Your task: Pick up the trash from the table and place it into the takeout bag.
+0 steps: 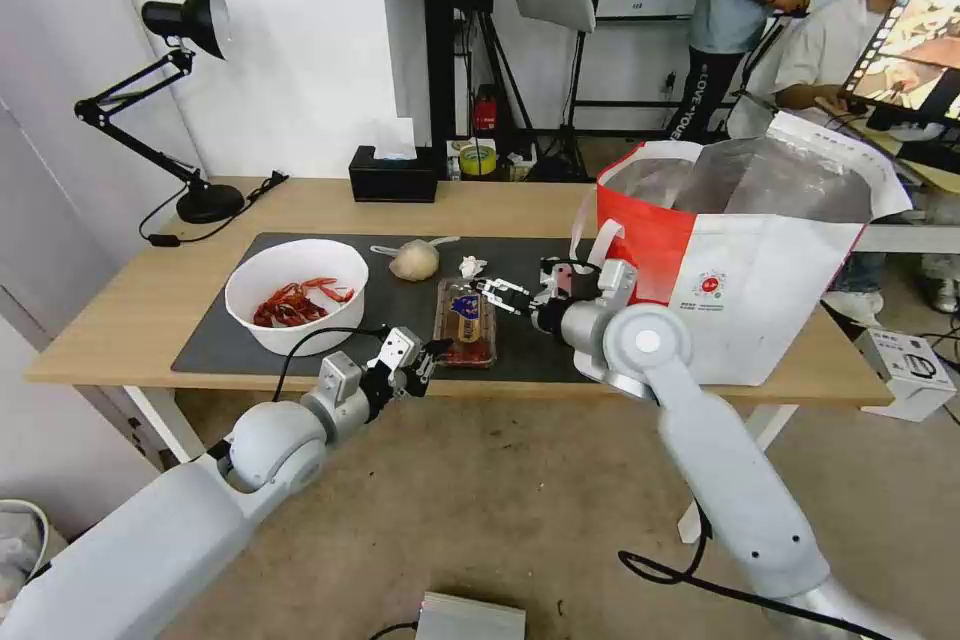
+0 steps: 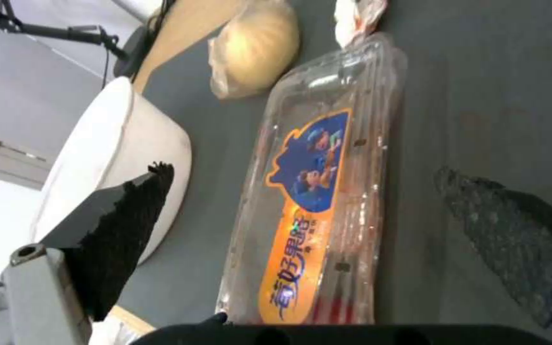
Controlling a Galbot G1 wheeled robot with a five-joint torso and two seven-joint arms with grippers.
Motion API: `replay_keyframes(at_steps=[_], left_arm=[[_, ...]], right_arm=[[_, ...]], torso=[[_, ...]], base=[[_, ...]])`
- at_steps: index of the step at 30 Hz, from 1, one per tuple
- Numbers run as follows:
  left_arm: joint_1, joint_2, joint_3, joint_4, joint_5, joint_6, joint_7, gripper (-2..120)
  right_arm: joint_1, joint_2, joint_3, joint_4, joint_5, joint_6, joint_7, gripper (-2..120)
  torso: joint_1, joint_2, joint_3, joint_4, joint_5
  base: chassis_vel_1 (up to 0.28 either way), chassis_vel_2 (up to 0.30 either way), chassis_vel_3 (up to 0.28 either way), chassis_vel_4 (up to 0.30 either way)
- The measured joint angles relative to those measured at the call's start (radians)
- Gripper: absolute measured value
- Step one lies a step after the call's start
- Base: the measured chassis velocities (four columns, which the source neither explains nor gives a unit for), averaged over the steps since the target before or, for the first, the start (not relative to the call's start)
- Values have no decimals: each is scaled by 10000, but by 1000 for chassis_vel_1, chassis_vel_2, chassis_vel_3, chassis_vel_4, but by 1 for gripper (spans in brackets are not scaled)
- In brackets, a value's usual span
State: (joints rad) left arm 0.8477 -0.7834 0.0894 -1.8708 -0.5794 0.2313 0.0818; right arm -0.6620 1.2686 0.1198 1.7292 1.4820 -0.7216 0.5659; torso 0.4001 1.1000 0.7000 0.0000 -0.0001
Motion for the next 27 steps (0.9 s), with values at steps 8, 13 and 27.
replay_keyframes(at_steps=[8, 13, 27], left_arm=[[-14, -20, 7, -14, -12, -40, -23, 0], [-14, -40, 18, -20, -12, -59, -33, 0], [54, 12, -20, -110, -31, -129, -39, 0]], right_arm=[[314, 208, -268, -456, 82, -39, 188, 100], [412, 357, -345, -721, 80, -39, 274, 100], [669, 696, -691, -1272, -103, -16, 284, 100]], torso=[[-1, 0, -1, 0, 0], [-1, 0, -1, 0, 0], [-1, 0, -1, 0, 1]], base=[[0, 0, 0, 0], [0, 0, 0, 0], [0, 0, 0, 0]])
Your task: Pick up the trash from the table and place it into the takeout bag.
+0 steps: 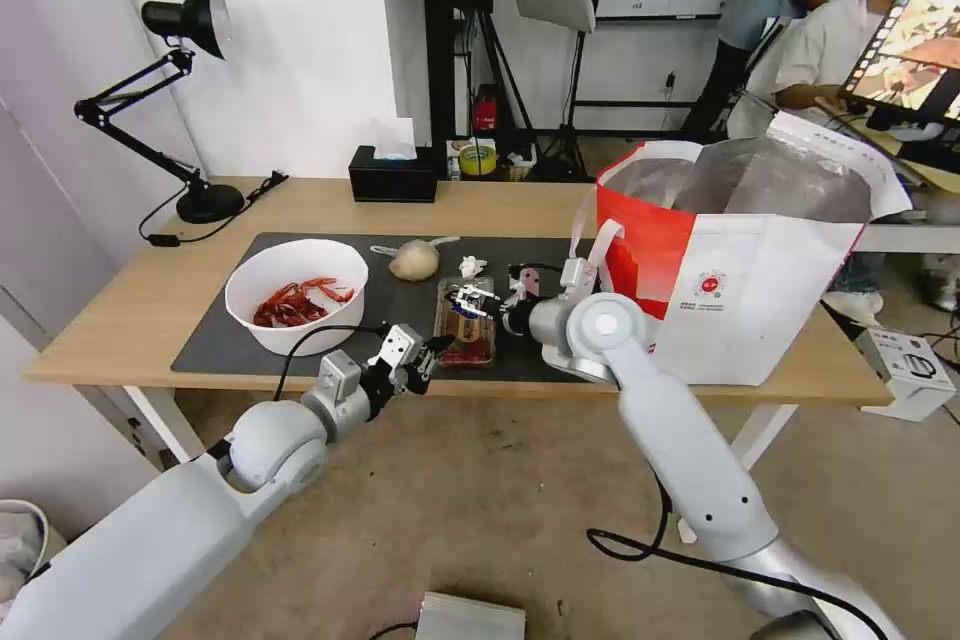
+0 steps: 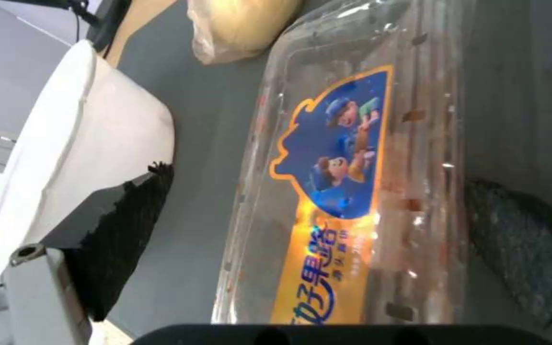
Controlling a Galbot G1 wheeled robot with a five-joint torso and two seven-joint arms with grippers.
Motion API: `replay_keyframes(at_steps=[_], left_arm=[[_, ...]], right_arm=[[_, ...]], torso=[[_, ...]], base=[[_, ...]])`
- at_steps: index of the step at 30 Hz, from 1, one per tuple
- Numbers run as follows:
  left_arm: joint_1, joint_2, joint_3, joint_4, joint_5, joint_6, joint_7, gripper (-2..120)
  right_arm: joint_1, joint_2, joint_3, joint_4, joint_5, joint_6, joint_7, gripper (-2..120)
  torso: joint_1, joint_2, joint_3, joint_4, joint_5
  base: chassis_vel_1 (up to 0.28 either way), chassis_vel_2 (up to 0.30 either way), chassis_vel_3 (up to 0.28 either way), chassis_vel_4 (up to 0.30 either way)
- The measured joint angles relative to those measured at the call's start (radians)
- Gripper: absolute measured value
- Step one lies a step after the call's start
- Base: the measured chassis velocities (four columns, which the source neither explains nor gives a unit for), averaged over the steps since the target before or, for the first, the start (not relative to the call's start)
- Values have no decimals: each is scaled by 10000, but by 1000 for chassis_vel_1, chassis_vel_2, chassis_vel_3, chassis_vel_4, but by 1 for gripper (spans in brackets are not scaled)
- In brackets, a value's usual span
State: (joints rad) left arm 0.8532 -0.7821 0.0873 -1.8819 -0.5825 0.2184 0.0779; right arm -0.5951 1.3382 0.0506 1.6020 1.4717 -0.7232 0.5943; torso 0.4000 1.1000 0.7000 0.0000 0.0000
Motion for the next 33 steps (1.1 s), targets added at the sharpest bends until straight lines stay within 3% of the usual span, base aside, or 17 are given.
replay_keyframes(at_steps=[25, 31, 33], left_arm=[[2, -54, -12, 21, -1, -149, -6, 0], [0, -18, -15, -53, -9, -157, -6, 0], [1, 13, -42, -87, -15, -160, -6, 0]], right_arm=[[494, 279, -448, -706, -17, 14, 44, 100], [464, 197, -477, -679, 6, 20, 196, 80], [436, 164, -485, -641, 16, 20, 227, 68]], torso=[[0, 0, 0, 0, 0], [0, 0, 0, -1, 0], [0, 0, 0, -1, 0]], base=[[0, 0, 0, 0], [0, 0, 0, 0], [0, 0, 0, 0]])
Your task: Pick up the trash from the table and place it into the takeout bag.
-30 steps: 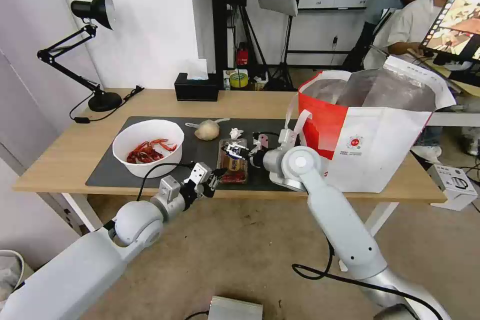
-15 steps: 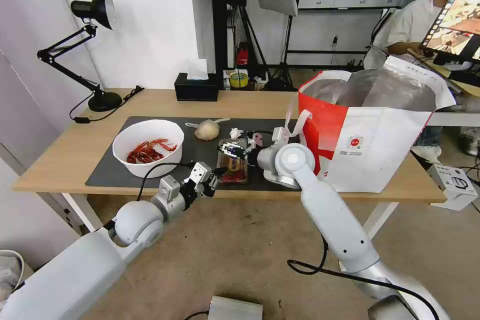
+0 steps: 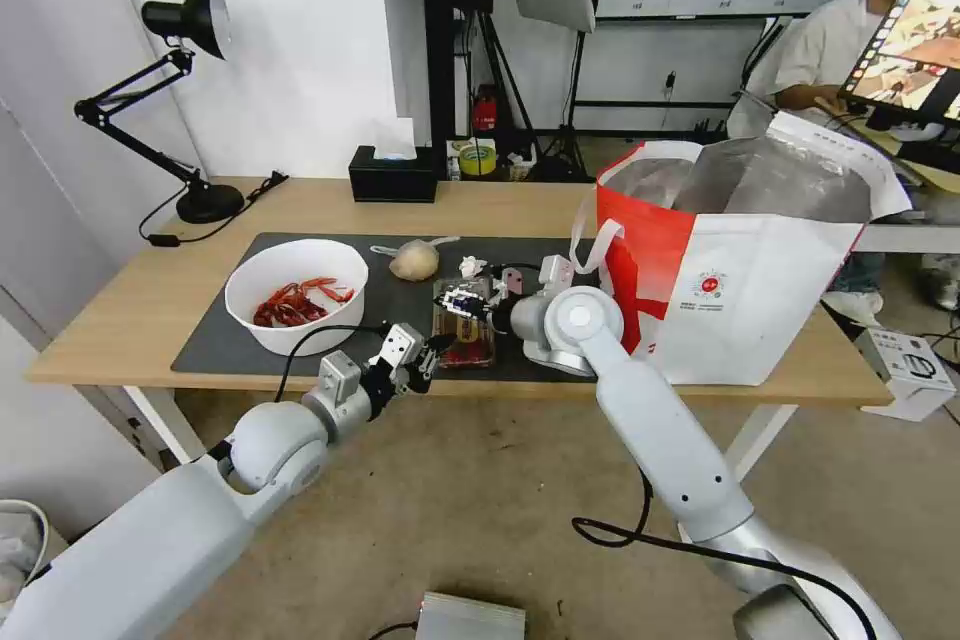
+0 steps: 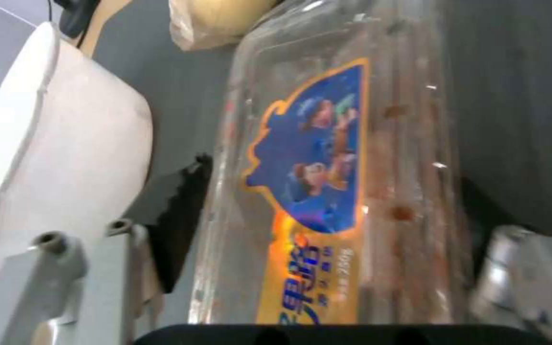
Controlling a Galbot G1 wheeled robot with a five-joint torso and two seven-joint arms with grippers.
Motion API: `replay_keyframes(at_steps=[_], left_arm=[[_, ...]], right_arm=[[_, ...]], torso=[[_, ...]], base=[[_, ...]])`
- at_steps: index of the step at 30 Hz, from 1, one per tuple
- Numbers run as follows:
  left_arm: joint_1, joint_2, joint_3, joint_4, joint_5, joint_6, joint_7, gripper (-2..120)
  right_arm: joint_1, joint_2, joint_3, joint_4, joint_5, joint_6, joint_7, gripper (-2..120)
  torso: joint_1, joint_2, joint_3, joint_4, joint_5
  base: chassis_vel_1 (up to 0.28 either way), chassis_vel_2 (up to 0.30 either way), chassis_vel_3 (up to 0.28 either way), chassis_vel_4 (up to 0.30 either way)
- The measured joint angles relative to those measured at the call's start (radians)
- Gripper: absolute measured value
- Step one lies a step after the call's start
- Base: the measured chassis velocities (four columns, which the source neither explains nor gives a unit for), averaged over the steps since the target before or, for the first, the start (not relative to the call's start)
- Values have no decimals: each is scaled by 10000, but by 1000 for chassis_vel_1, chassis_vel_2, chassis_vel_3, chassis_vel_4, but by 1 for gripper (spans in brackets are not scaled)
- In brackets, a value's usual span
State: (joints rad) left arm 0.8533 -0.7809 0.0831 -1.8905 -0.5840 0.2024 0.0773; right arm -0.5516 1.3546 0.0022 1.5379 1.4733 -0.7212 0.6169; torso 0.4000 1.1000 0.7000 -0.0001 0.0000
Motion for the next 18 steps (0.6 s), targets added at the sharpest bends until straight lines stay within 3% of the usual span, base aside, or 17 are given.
replay_keyframes(at_steps=[4, 6, 18], left_arm=[[60, 18, -78, -51, -2, -15, 0, 0], [148, 24, -169, -90, -4, -34, 0, 0], [563, 147, -685, -241, -10, -113, 4, 0]], right_arm=[[-12, -8, -6, 21, 5, 0, 41, 58], [-39, -2, -7, 28, 5, 0, 85, 46], [-54, 98, -33, -1, -8, 3, 119, 3]], torso=[[0, 0, 0, 1, 0], [0, 0, 0, 1, 0], [-1, 0, 0, 1, 0]], base=[[0, 0, 0, 0], [0, 0, 0, 0], [0, 0, 0, 0]])
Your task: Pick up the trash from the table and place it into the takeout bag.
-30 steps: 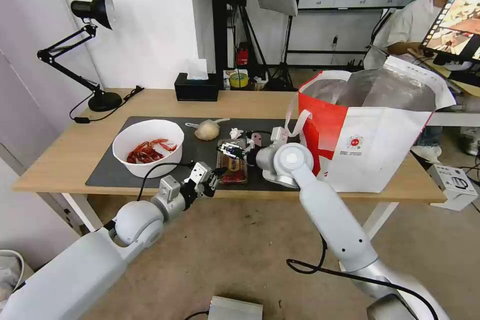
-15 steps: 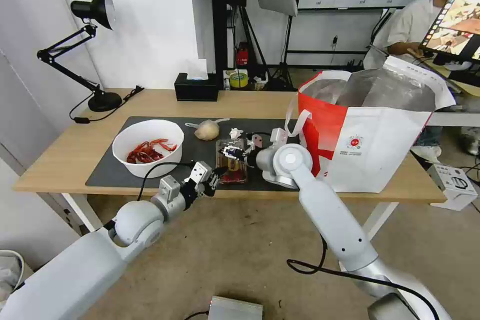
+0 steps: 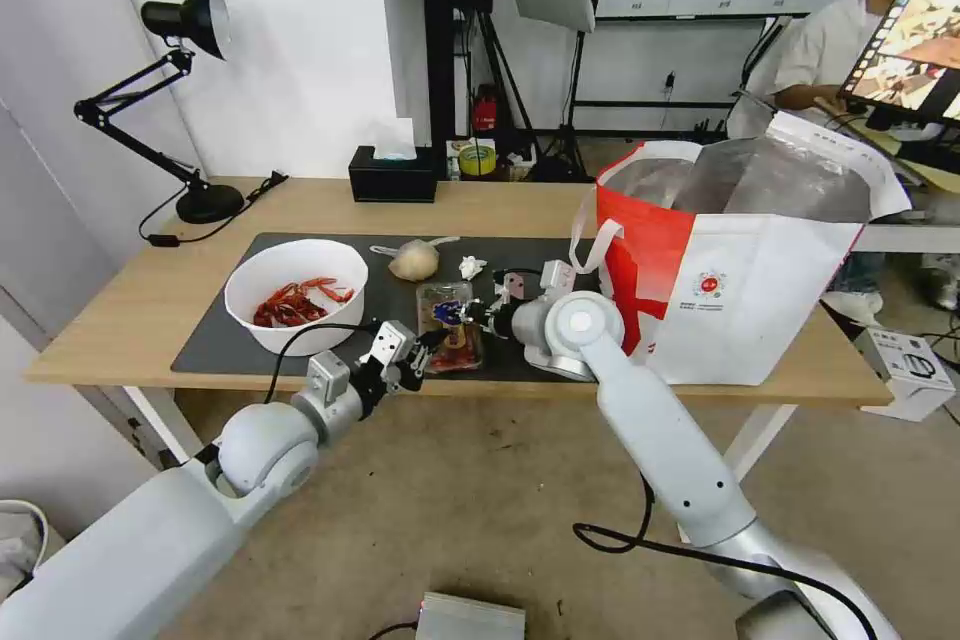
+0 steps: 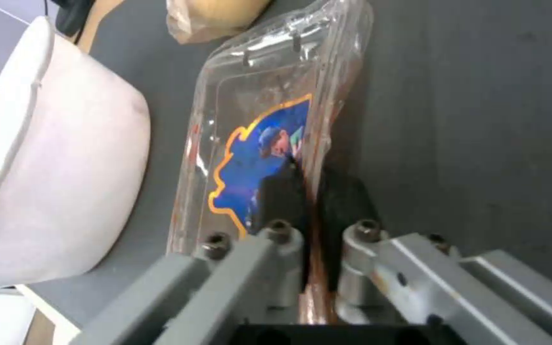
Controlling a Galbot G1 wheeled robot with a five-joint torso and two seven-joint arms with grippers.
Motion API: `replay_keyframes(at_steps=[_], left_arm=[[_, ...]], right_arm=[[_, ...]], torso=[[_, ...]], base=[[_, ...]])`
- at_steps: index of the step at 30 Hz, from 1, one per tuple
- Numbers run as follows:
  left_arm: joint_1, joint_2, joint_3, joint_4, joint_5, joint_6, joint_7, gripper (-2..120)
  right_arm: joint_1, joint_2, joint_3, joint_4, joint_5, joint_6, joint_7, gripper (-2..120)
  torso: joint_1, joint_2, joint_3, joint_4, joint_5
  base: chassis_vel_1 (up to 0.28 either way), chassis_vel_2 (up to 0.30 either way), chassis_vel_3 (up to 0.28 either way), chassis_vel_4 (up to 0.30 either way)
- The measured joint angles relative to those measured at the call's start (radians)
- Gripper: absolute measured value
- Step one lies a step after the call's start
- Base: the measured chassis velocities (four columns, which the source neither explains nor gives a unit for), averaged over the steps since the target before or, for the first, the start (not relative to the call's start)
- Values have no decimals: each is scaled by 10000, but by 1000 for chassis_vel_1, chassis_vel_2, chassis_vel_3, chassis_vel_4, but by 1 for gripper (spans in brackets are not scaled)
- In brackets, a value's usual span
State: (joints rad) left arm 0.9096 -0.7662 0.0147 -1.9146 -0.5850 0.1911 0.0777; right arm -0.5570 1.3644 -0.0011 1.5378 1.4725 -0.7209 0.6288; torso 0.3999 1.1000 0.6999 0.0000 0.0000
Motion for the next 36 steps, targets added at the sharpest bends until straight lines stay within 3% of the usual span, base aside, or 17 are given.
replay_keyframes(at_steps=[14, 19, 27, 36], left_arm=[[1030, 225, -1035, -435, 8, -161, 27, 0], [2016, 339, -1746, -1004, 95, -342, -1, 0], [3837, -16, -3103, -1802, 399, -598, -249, 0], [4755, -372, -4058, -2465, 414, -604, -560, 25]], right_arm=[[53, 81, -4, -58, -20, 0, -8, 0], [20, 79, 259, 127, -21, -3, -95, 0], [-58, -194, 847, 846, 12, 0, -461, 0], [242, -848, 1472, 2190, 516, 33, -465, 0]], torso=[[0, 0, 0, 1, 0], [1, 0, 0, 0, 0], [0, 0, 0, 1, 0], [0, 0, 0, 0, 2]], base=[[0, 0, 0, 0], [0, 0, 0, 0], [0, 0, 0, 0], [0, 0, 0, 0]])
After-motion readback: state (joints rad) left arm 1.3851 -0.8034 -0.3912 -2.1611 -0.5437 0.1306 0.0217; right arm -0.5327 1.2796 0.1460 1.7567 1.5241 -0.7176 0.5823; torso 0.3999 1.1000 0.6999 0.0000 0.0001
